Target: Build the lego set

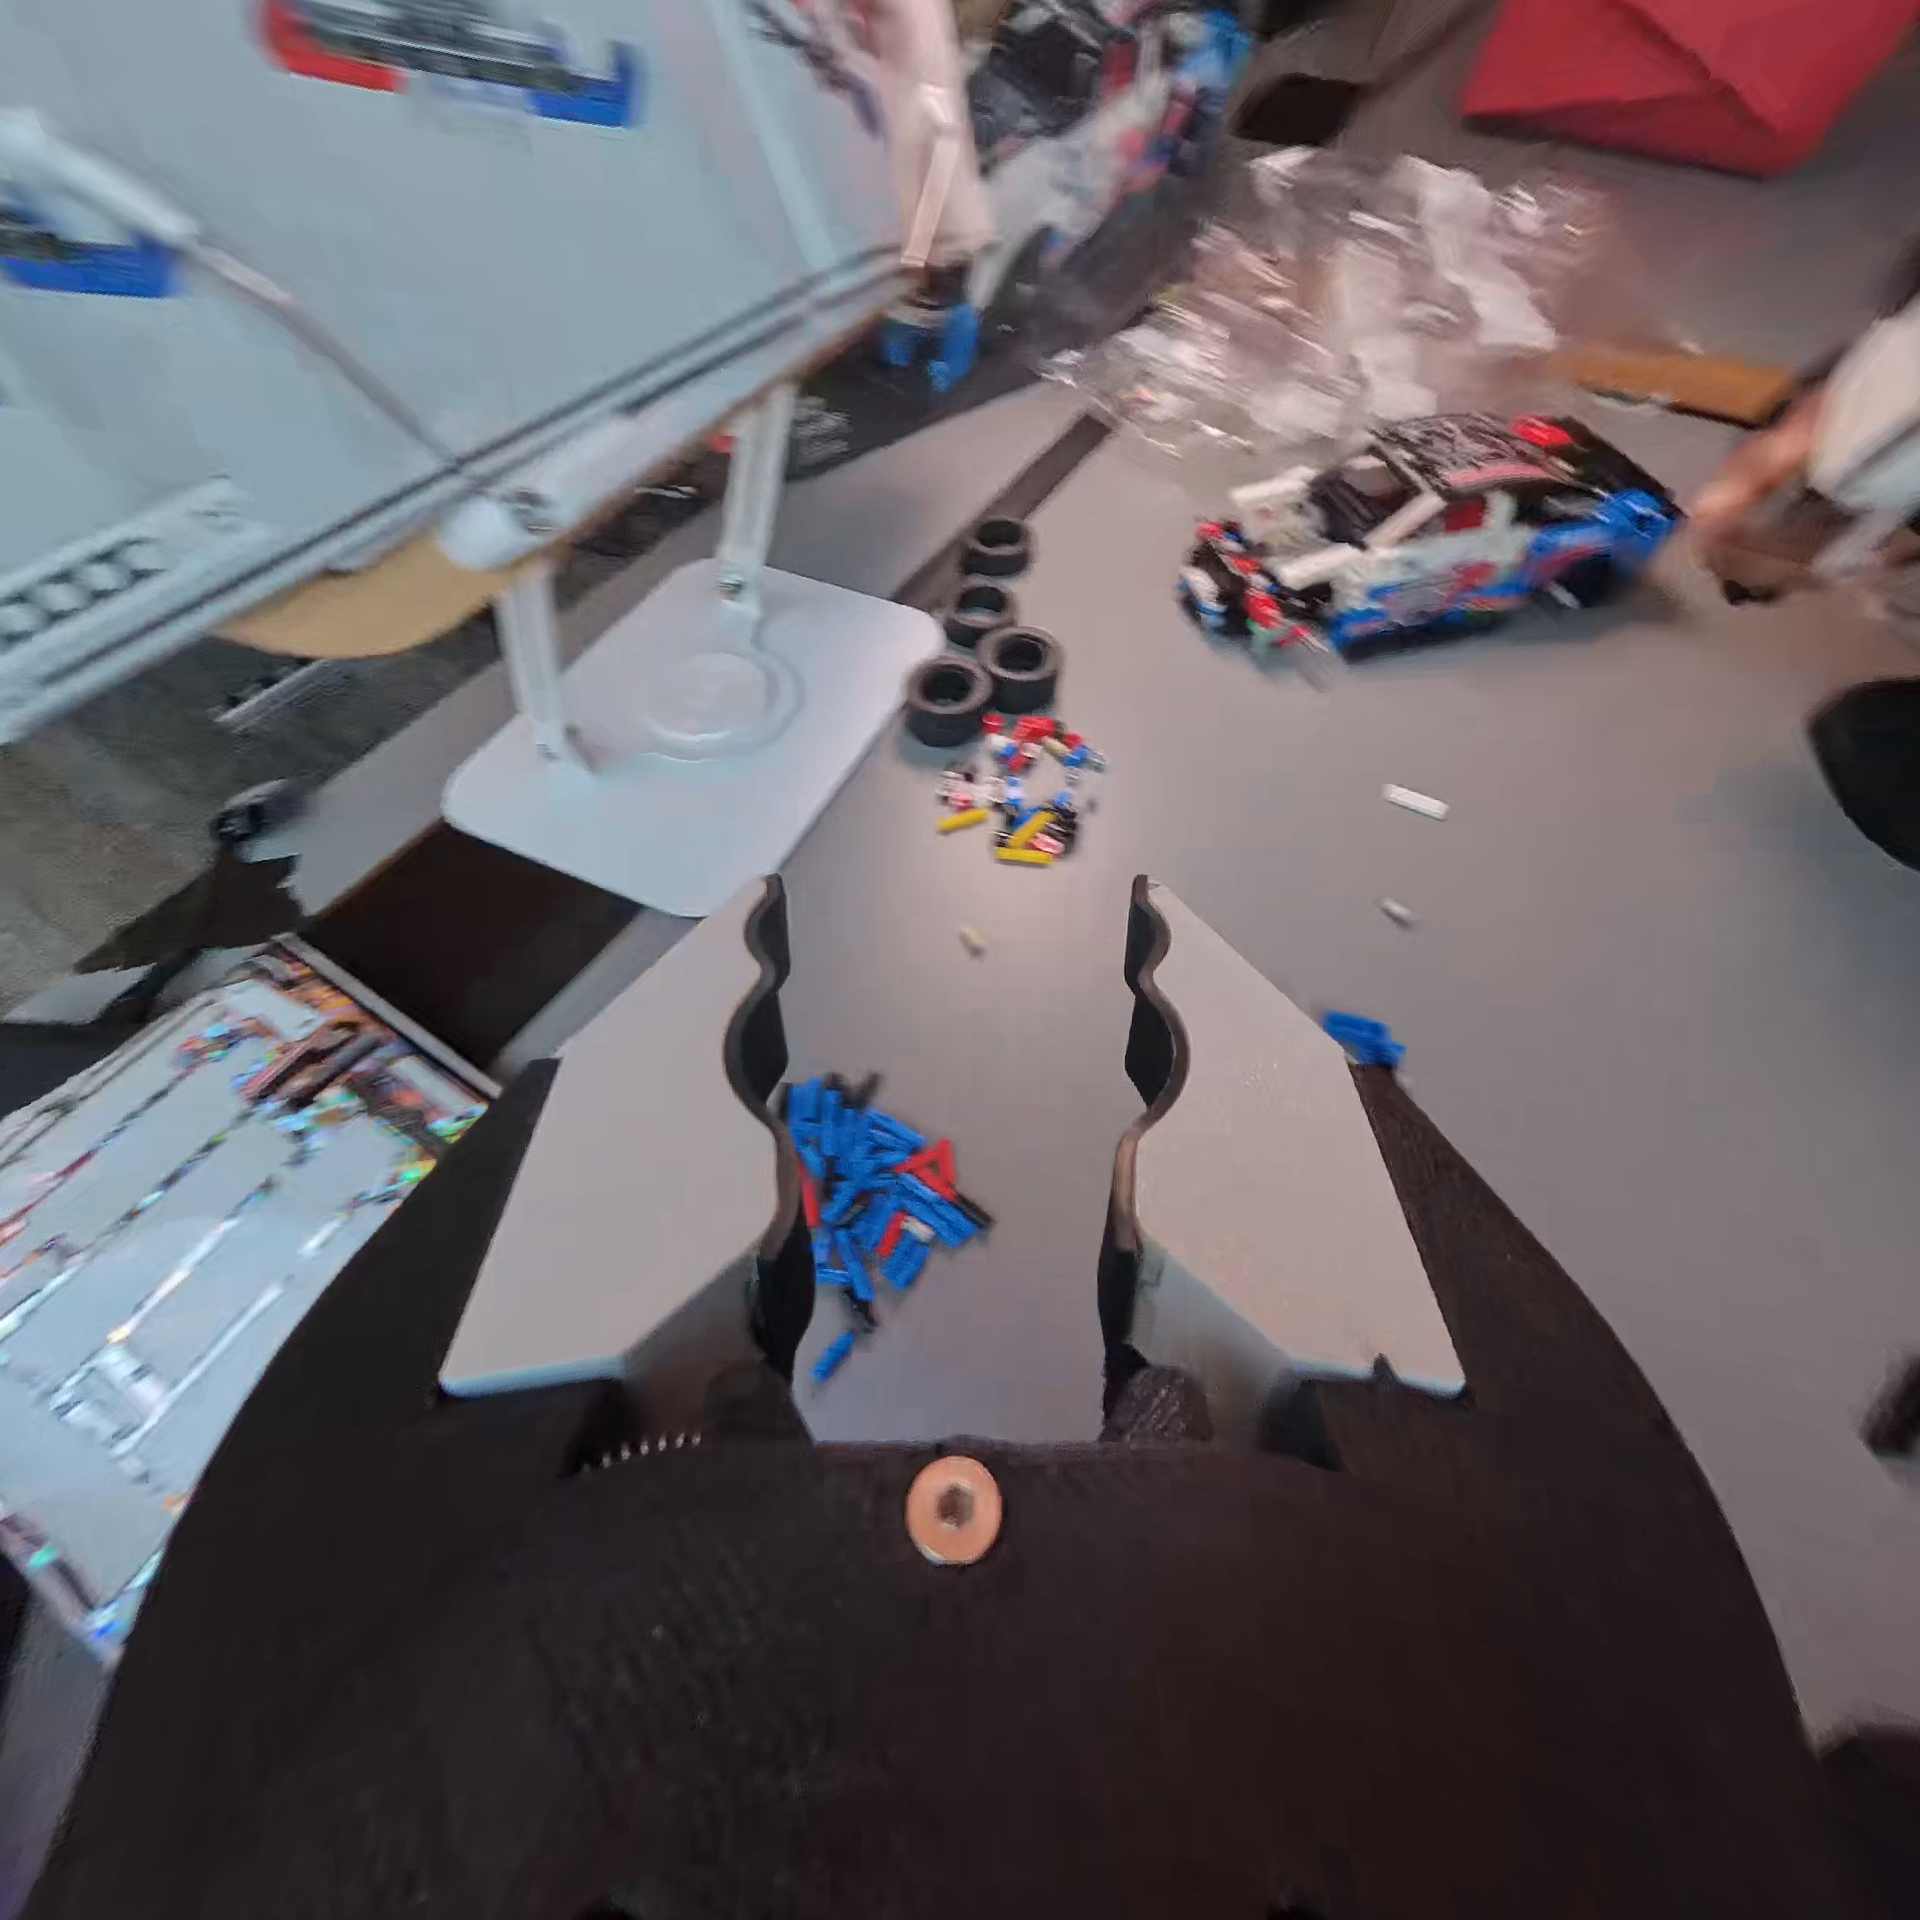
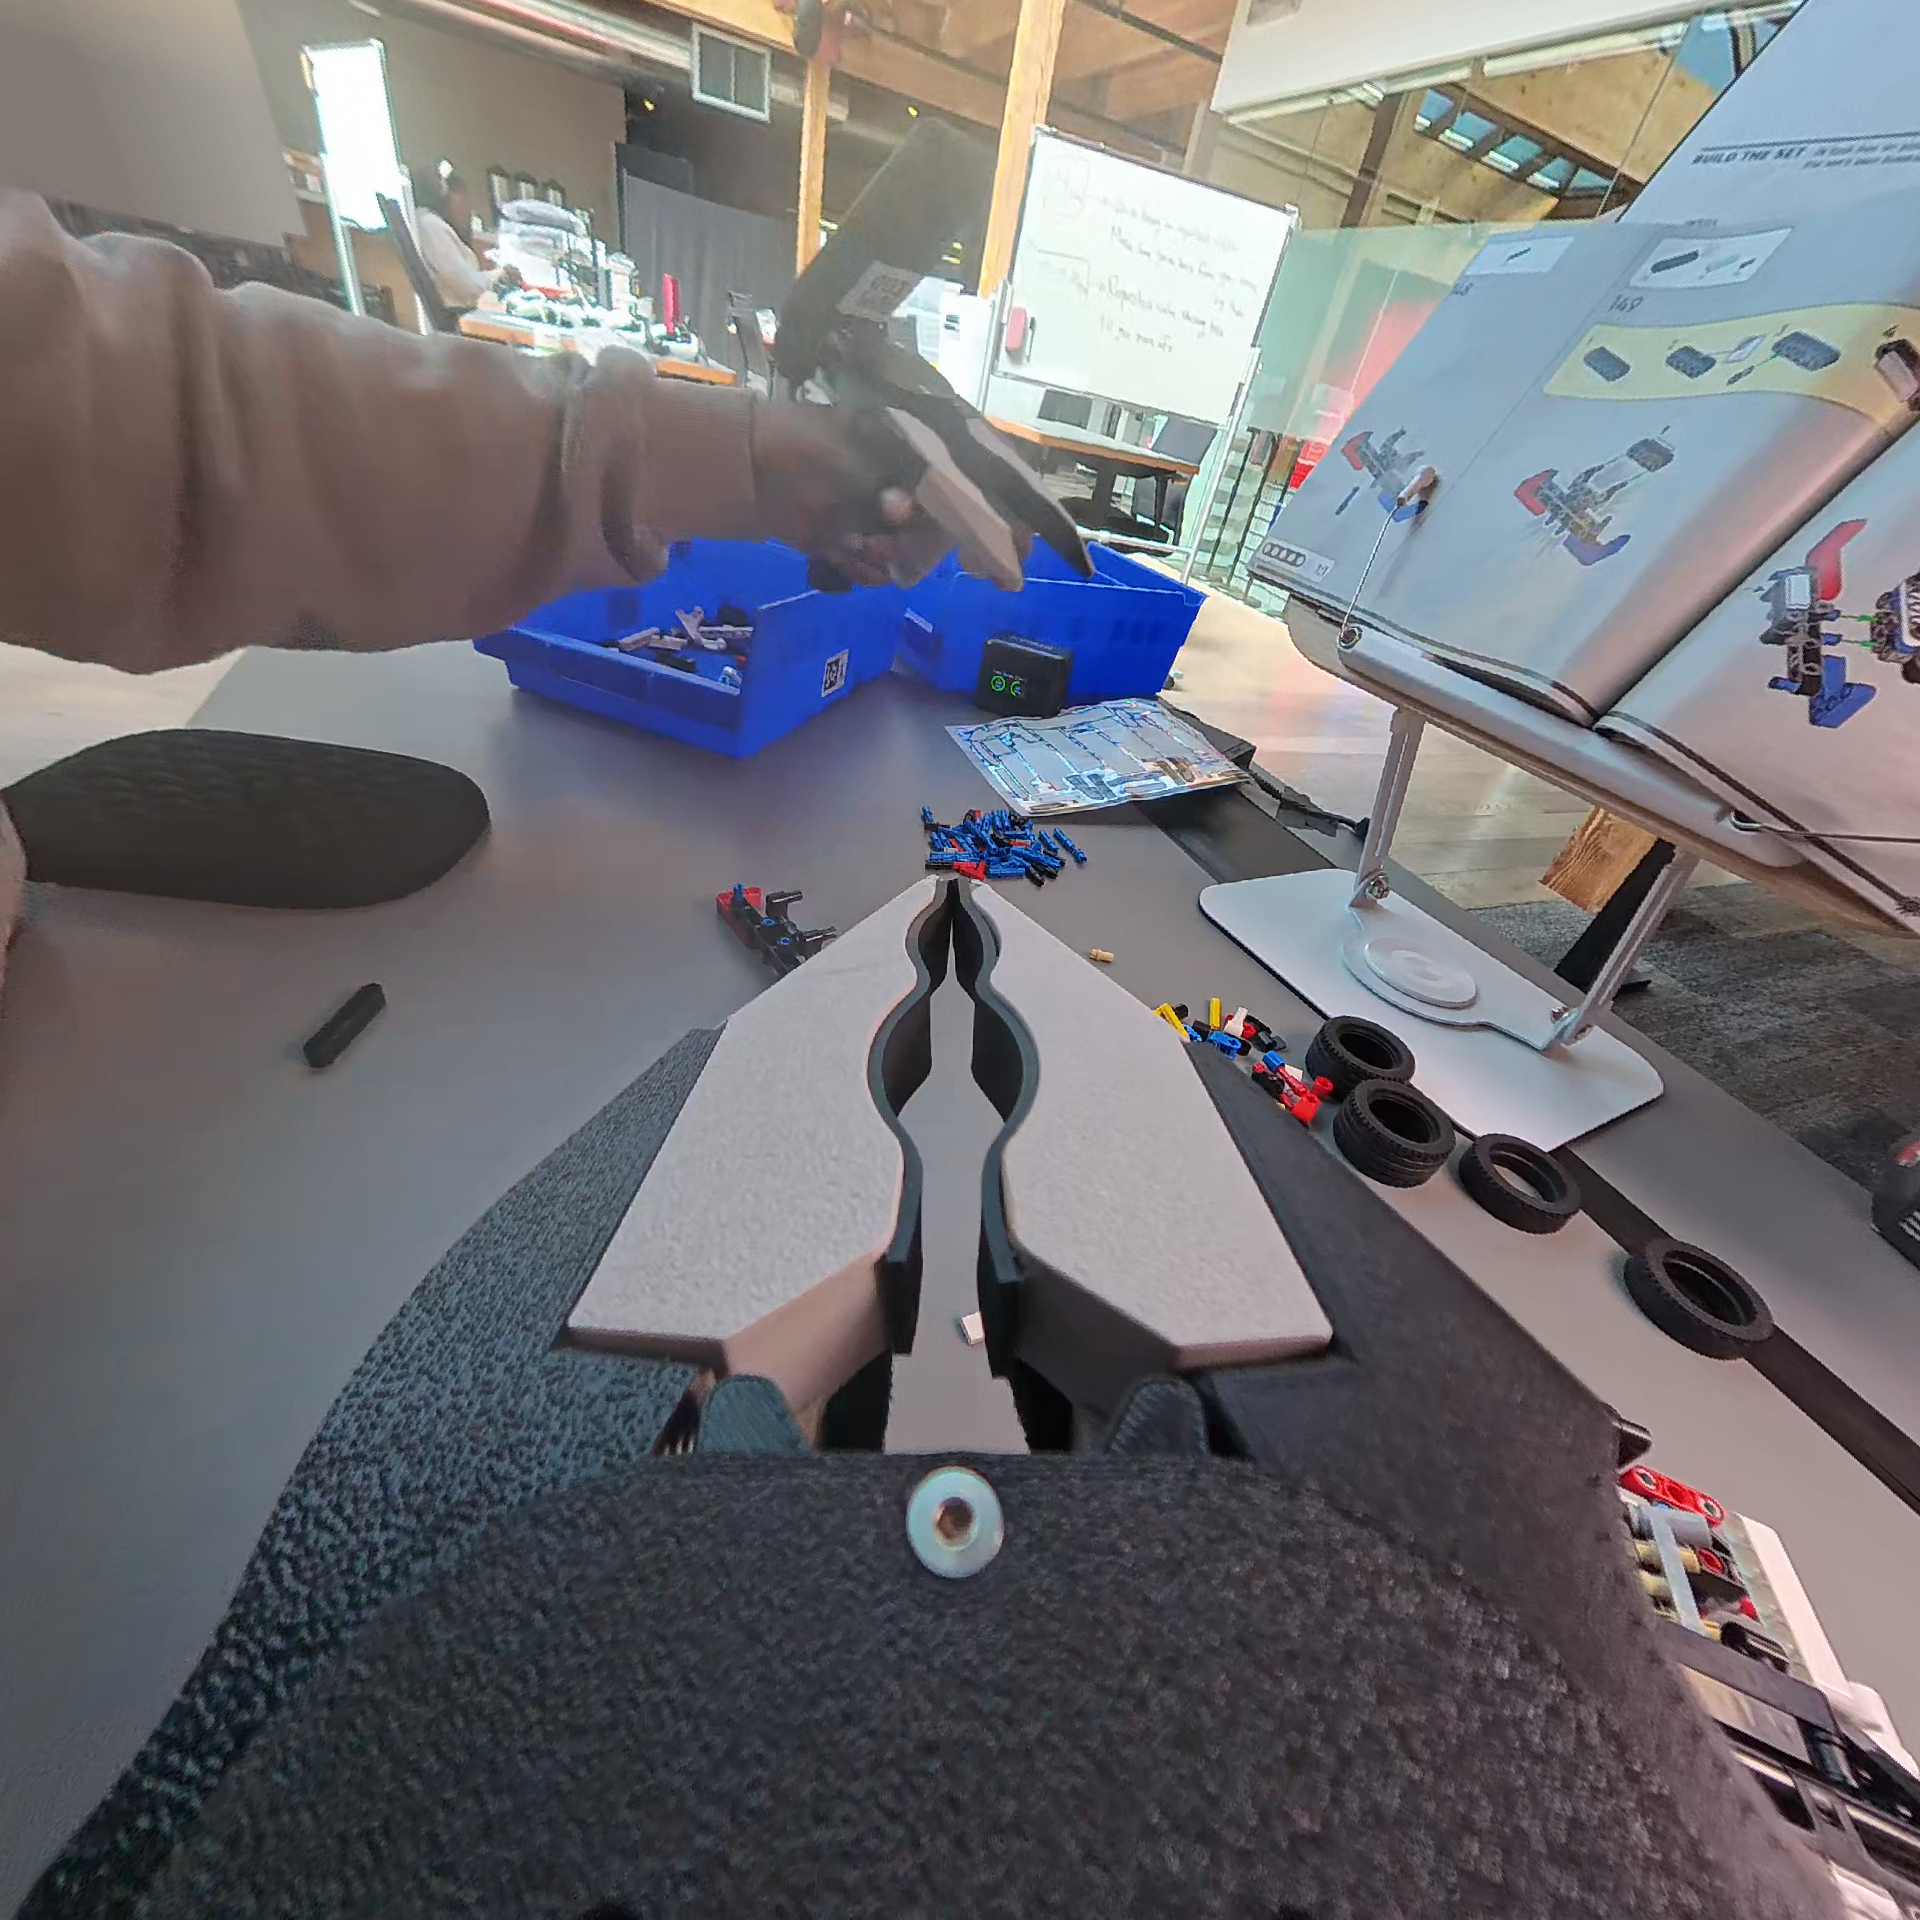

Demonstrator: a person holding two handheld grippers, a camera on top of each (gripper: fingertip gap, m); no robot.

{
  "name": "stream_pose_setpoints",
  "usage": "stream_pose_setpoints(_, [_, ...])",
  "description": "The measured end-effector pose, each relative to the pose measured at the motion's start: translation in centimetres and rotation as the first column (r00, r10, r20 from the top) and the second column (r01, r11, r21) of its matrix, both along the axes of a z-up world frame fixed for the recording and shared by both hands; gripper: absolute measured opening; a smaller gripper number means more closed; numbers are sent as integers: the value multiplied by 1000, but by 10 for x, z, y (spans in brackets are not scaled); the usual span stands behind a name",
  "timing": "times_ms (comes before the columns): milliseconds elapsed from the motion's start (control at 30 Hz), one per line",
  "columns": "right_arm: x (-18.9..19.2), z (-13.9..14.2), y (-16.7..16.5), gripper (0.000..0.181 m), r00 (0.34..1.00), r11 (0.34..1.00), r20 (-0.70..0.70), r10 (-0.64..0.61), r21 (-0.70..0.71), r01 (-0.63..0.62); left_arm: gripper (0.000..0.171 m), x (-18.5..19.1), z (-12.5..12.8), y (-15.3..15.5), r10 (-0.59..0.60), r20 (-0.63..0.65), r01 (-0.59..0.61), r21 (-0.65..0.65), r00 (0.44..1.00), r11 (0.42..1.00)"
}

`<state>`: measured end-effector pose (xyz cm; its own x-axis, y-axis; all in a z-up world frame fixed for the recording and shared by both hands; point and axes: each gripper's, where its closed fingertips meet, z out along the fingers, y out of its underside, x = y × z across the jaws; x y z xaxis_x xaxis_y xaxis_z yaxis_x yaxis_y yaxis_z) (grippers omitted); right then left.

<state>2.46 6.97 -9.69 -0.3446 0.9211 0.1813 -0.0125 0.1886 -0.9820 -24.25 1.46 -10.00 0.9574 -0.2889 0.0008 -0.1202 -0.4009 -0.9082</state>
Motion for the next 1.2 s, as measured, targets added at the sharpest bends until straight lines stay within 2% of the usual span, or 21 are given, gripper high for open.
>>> stream_pose_setpoints(100, [0, -1, 0, 0, 1000, 1000, 3, -1, -1, 1, 42, 97, -25, -46, -287, -3, 286, -62, 958, 956])
stream_pose_setpoints(200, [-1, -3, -1, 0, 1000, 1000, 9, -1, 1, 1, 29, 176, -69, -105, -495, 60, 497, -191, 867, 847])
stream_pose_setpoints(300, [-3, -6, -5, 0, 1000, 1000, 18, 10, 1, -10, 30, 219, -117, -151, -561, 77, 553, -325, 824, 767])
stream_pose_setpoints(433, [-7, -13, -14, 0, 999, 999, 40, 31, 9, -31, 29, 240, -158, -170, -580, -50, 514, -406, 813, 756])
stream_pose_setpoints(567, [-10, -17, -18, 0, 998, 999, 54, 32, 4, -32, 6, 250, -160, -163, -601, -106, 528, -375, 792, 762])
stream_pose_setpoints(633, [-11, -16, -18, 0, 998, 1000, 53, 28, -5, -28, 6, 249, -159, -149, -579, -144, 507, -347, 802, 789])
stream_pose_setpoints(767, [-15, -19, -18, 0, 998, 1000, 59, 8, -12, -7, 6, 241, -148, -93, -446, -228, 389, -253, 866, 886])
stream_pose_setpoints(900, [-22, -31, -14, 0, 995, 999, 92, -23, -26, 26, 6, 234, -154, -48, -409, -321, 333, -264, 854, 905])
stream_pose_setpoints(967, [-22, -34, -16, 0, 994, 999, 105, -37, -31, 40, 6, 230, -159, -40, -404, -340, 323, -271, 849, 907])
stream_pose_setpoints(1100, [-17, -40, -27, 0, 992, 998, 120, -50, -20, 52, 6, 229, -158, -42, -370, -368, 314, -204, 853, 927])
stream_pose_setpoints(1200, [-15, -48, -32, 0, 990, 997, 136, -37, -58, 45, 6, 225, -158, -44, -335, -457, 287, -172, 824, 942])
